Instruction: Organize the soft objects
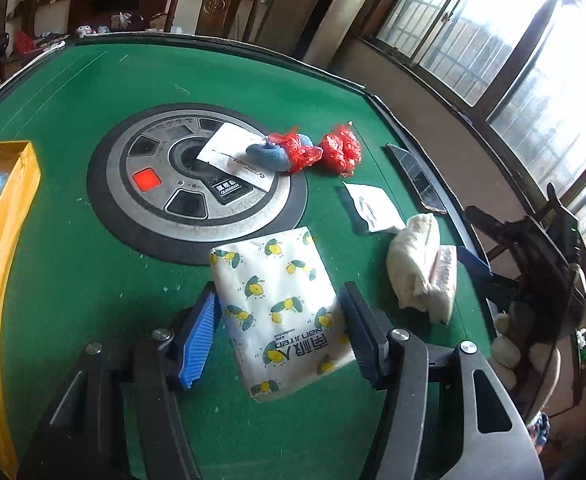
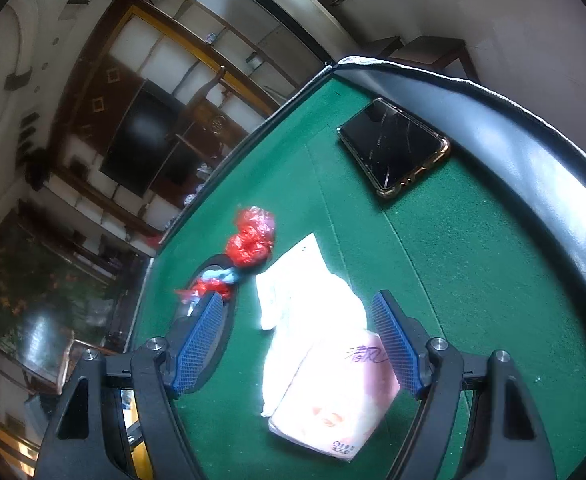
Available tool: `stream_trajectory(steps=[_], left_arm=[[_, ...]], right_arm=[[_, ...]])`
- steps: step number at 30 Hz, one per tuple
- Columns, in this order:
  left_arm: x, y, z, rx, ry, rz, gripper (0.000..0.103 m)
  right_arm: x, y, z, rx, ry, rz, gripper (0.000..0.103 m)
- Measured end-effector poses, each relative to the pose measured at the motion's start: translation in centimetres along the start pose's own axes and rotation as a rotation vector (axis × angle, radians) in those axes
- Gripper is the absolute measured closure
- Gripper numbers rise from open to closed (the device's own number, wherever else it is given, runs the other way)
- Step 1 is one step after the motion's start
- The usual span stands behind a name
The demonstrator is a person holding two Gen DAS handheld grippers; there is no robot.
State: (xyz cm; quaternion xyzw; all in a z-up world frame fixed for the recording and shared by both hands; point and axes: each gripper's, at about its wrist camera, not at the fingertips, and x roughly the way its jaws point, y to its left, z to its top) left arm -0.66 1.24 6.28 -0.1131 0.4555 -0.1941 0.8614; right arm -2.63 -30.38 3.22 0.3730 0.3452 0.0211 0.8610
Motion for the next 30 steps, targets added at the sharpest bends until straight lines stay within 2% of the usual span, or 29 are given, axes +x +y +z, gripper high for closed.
stream_trajectory(steps=[2,4,5,8,10,14,20,23,24,27,30], left_arm=[[-1.8,0.4,-1.0,-0.003,-0.01,-0.023,0.044],[-3.3,0.9,-1.9,-0.001,-0.024,-0.038,0.044],[-4.0,1.1,-2.2,0.001,-0.033,-0.042,0.044],[-5.8,1.8,-2.8,0.01,-0.061,-0.03,0.044],[-6.4,2.1,-3.2,0.014,-0.069,-0.023,0.044],[-7.5,2.7,-4.1,0.021,-0.086,-0.012,0.044],[-10.4,5.0,-5.1,-0.035,-0.147,-0.041,0.044],[-12.3,6.8,-5.4,-0.064,-0.184,-0.038,0.044],[-12.9,7.4,-5.5,-0.071,-0.195,-0.031,0.044],[-14.1,8.9,-5.9,-0.081,-0.227,-0.023,0.044],[-14.7,10.3,-6.5,-0.096,-0.243,-0.031,0.044]], right_arm=[[0.3,0.1,-0.2,-0.007,0.032,0.003,0.03],[1.0,0.5,-0.6,-0.015,0.114,0.071,0.03],[1.5,0.9,-0.9,-0.027,0.174,0.134,0.029],[2.9,3.5,-2.3,-0.114,0.37,0.432,0.029],[2.6,5.5,-3.3,-0.213,0.393,0.493,0.029],[2.5,6.6,-4.0,-0.307,0.353,0.406,0.029],[1.9,4.6,-3.2,-0.226,0.246,0.27,0.029],[0.1,4.1,-3.7,-0.173,0.173,0.117,0.029],[-0.8,4.1,-4.2,-0.165,0.162,0.097,0.029],[-2.8,4.3,-5.8,-0.148,0.152,0.017,0.029],[-2.7,4.3,-7.3,-0.138,0.19,-0.072,0.029]])
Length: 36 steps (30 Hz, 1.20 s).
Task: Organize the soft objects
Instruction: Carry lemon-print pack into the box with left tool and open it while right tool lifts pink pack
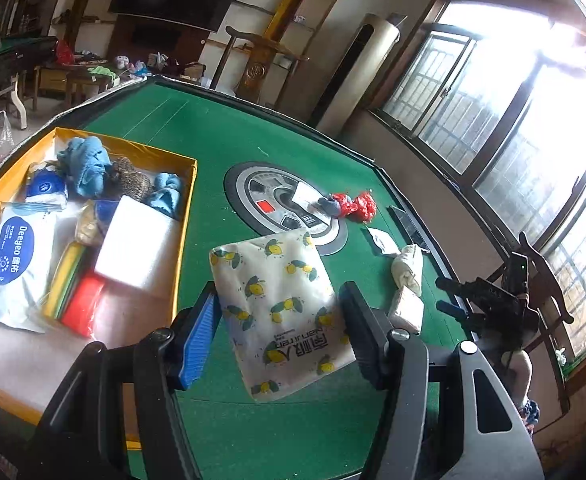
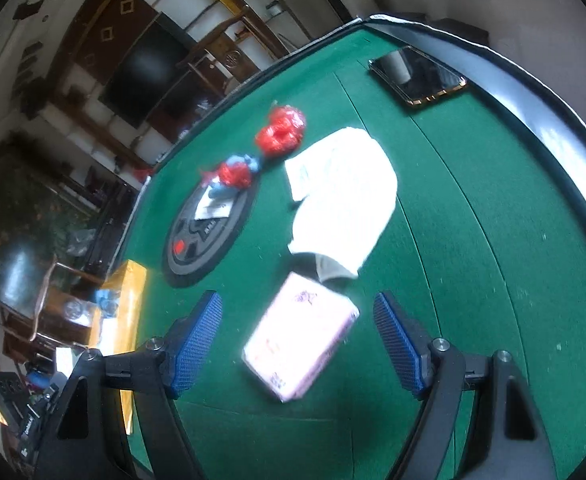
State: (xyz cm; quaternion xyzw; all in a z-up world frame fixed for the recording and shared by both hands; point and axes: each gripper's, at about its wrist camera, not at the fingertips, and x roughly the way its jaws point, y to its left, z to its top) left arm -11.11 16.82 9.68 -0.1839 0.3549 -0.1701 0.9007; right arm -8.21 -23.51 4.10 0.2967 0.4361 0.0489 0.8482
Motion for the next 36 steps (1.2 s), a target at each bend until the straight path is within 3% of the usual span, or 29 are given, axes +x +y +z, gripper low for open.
stream_trajectory(steps=[5,12,21,30,33,36], left_arm=[[-1.2,2.8,-0.7,-0.064,-0.003,-0.016,0.044],[-4.8,8.2,-1.2,-0.146,-0.05,0.069,0.044],[-6.6,15.3,-1.1,-0.239,-0.043,0.315,0.044],[-4.0,16.8,-0.6,-0.194,0.04,0.512,0.043],[-3.3,17.3,-0.1,-0.191,0.049,0.548,0.043],[-4.0,17.8,0.2,-0.218,0.023,0.545,0.043]], right_arm=[[2.2,1.5,-0.9,-0.009,0.043,-0.078,0.029],[5.6,5.4,-1.7,-0.093,0.047,-0.211,0.029],[7.4,7.3,-3.3,-0.199,0.064,-0.271,0.029],[8.4,8.4,-3.5,-0.269,0.075,-0.345,0.029],[8.5,8.6,-3.7,-0.294,0.069,-0.366,0.034],[8.0,8.3,-3.7,-0.304,0.052,-0.378,0.051]])
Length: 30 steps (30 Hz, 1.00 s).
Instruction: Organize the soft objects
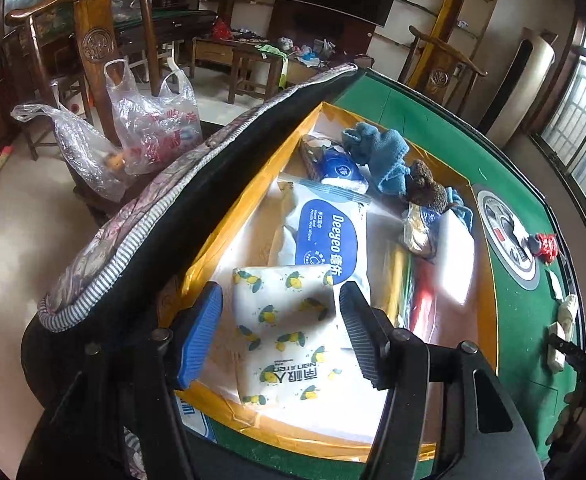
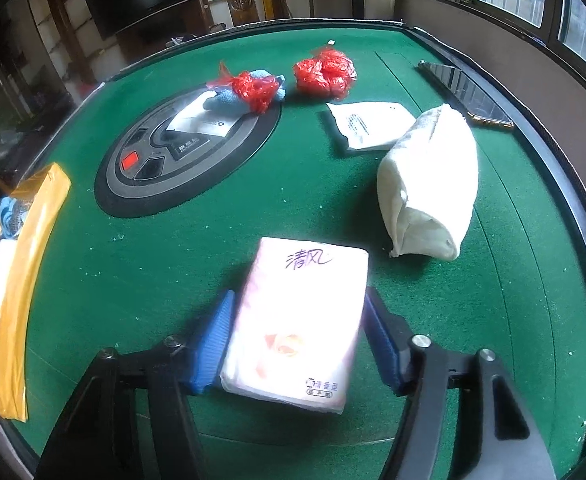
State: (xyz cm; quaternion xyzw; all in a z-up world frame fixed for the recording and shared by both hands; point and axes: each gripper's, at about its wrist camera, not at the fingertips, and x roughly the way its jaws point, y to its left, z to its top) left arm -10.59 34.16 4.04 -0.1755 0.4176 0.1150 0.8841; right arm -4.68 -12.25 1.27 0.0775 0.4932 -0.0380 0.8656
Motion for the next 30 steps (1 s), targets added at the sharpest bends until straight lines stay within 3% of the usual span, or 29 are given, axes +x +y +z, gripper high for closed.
stream_trajectory(steps=[8,13,17,23,30], left_arm=[[-3.5,1.0,-0.2,-0.067,-0.095,-0.078,0.043],[-5.0,0.6,-0.2,-0.074,-0.127,-0.113,0.043],[-5.8,0.3,-0.4,-0.072,-0.142,-0.134,0.043],[-6.1,1.1,-0.5,-0.092,-0.146,-0.14,0.043],[-6.4,3.0,-0.6,-0.129,-0.156,-0.138,0.043]], right_arm=[[-1.5,-1.3,-1.0,0.07,0.0,0.173,0.056],[-3.6,1.1,-1.2,0.042,-0.011,0.31,0.056],[-5.3,5.7,-1.1,-0.043,-0.014,0.429,0.056],[-7.0,15.8,-1.6,-0.238,0.028,0.582,0.056],[-6.1,26.7,-4.7,-0.434,0.117,0.649,0.056]])
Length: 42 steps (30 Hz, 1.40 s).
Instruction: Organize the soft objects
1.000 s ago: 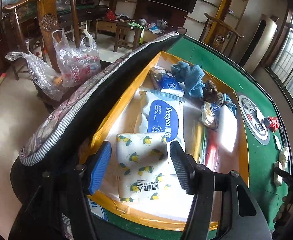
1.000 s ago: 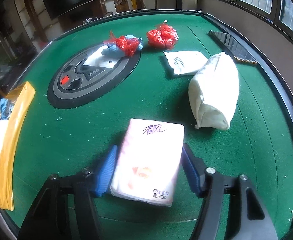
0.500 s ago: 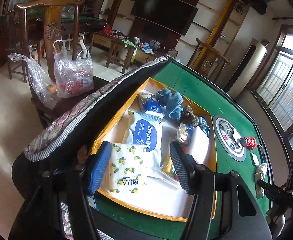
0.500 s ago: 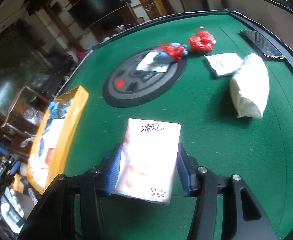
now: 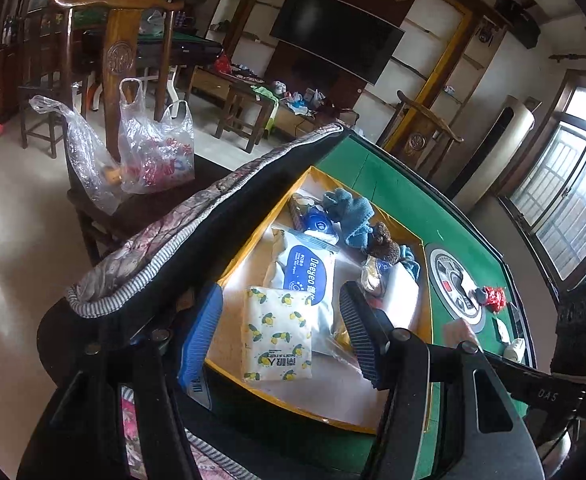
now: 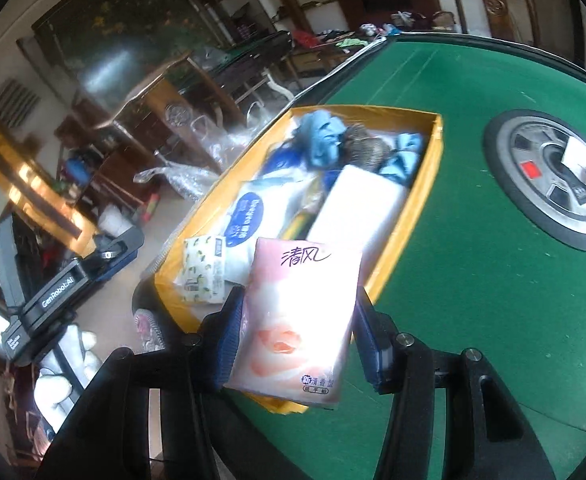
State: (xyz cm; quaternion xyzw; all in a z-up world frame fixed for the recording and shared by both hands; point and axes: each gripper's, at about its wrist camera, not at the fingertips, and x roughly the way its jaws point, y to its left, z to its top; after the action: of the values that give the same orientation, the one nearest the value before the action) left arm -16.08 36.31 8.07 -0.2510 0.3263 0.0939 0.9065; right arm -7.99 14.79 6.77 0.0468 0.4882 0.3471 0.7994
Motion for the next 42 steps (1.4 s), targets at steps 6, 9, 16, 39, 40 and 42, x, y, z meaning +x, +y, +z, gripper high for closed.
stream_trajectory(steps=[6,9,16,39,40,42], left_arm=[[-0.3,1.7,0.3,-0.027,-0.006,0.001,0.043],[-0.3,2.4,0.3,-0.04,-0.011,0.004,0.043],[-0.1,3.2,0.2,-0.051,-0.009,0.007,0.043],[-1.0,-6.2,-2.7,0.26,-0.011,0.046,0.035],[-0.8,-7.2,-3.1,0.292,-0.003,0.039,0.035],[-0.3,-9.3,-4.1,0.348,0.019,0.029,0.035]], right_arm=[[6.1,3.9,0.0,-0.07,0.113,0.014,0.056],[8.3,5.0,-0.1,-0.092,0.16,0.005,0.056],[9.8,6.5,0.9,-0.163,0.147,-0.087,0.056],[-2.9,-3.7,-1.6,-0.046,-0.084,-0.141,0.044],[-3.6,-5.0,-1.8,-0.021,-0.097,-0.158,0.044],[-5.1,-7.6,-2.2,0.035,-0.123,-0.185,0.044]])
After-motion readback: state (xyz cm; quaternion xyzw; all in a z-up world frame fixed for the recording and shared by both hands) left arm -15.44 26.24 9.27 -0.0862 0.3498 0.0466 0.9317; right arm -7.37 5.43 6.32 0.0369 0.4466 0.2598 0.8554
